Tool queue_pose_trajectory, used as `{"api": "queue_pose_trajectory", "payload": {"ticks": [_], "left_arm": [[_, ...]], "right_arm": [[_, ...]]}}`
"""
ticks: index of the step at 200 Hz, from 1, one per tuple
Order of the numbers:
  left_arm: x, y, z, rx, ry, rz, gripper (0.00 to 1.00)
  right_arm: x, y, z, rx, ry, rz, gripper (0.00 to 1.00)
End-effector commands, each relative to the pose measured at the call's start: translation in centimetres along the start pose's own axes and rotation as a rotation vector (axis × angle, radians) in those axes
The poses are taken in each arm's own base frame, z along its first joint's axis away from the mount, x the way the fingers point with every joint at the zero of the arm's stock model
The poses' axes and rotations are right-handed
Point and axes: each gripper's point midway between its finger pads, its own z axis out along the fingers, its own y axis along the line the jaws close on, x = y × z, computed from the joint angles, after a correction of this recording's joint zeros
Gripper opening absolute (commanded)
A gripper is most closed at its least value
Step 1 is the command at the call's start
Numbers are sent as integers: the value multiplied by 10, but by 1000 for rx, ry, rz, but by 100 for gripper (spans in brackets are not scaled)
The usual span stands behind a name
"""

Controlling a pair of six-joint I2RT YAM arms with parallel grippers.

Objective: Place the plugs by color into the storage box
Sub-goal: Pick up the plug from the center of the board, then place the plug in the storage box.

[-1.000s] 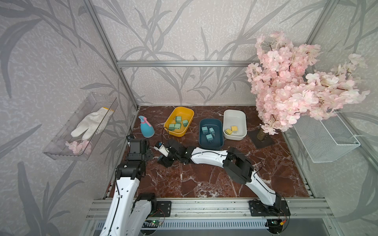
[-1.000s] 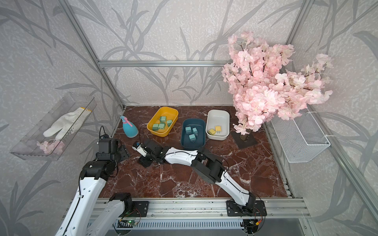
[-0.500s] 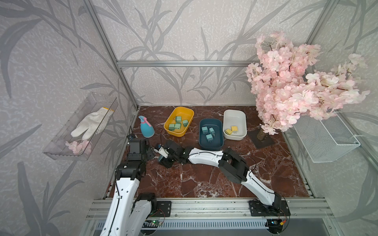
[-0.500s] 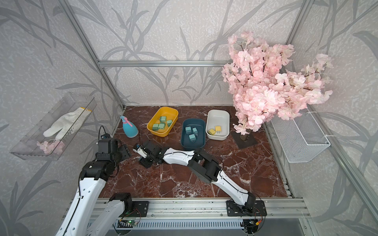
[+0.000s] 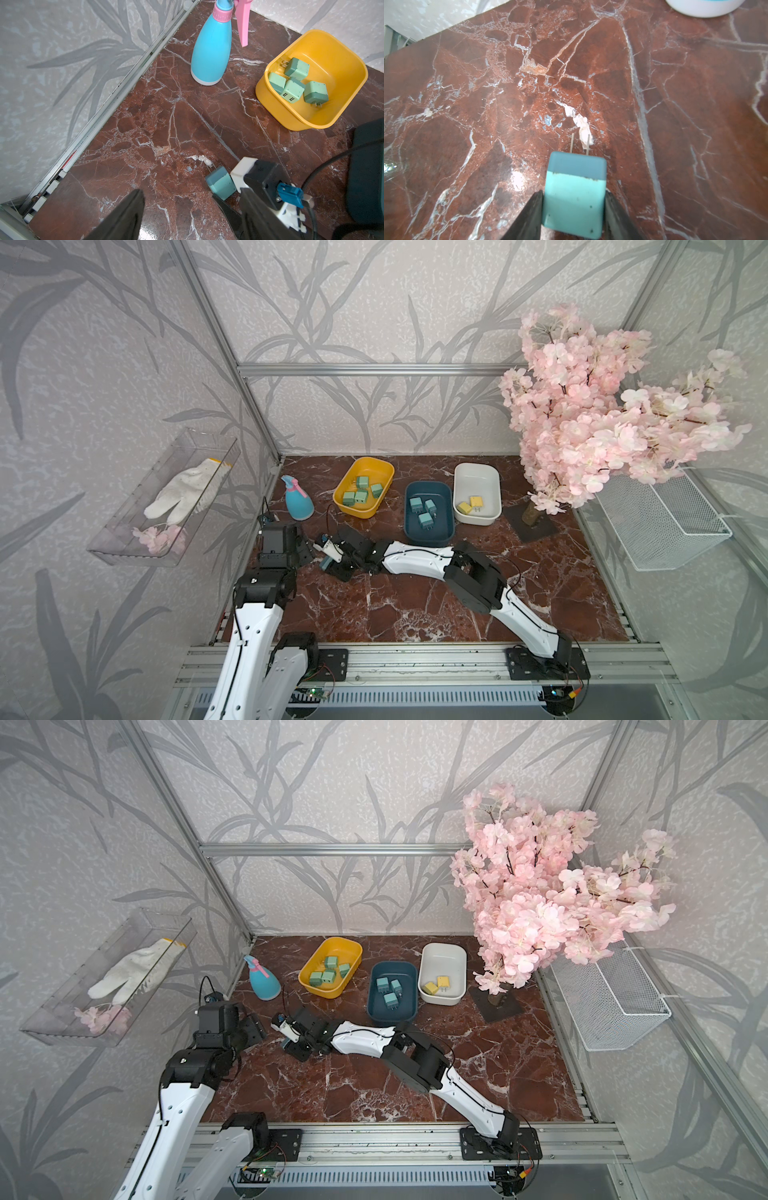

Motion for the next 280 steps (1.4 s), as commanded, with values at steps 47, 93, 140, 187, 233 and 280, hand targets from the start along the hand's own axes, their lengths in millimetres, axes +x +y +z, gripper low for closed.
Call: {"api": "queue_pose_trajectory", "payload": {"ticks": [47,93,140,187,233,280], "left_arm": [[-2,3,-2,-7,-19,-11,76],[2,-7,0,47,4,17,75],[6,-45,-5,236,62,103,73],[-8,-88,-17,396,49,129,70],[3,-150,-28,547,68,264,69],[18,-182,-12,583,129,297,69]], "right_arm": [[-30,-2,-52,28,-111,31,41],[-33,-12,-97,36,-166,104,38],[-38,-48,-181,133,-197,170,38],[-20,-105,-258,307,-178,233,39],[19,-174,-296,451,-131,333,39],[69,-231,-281,547,5,433,39]]}}
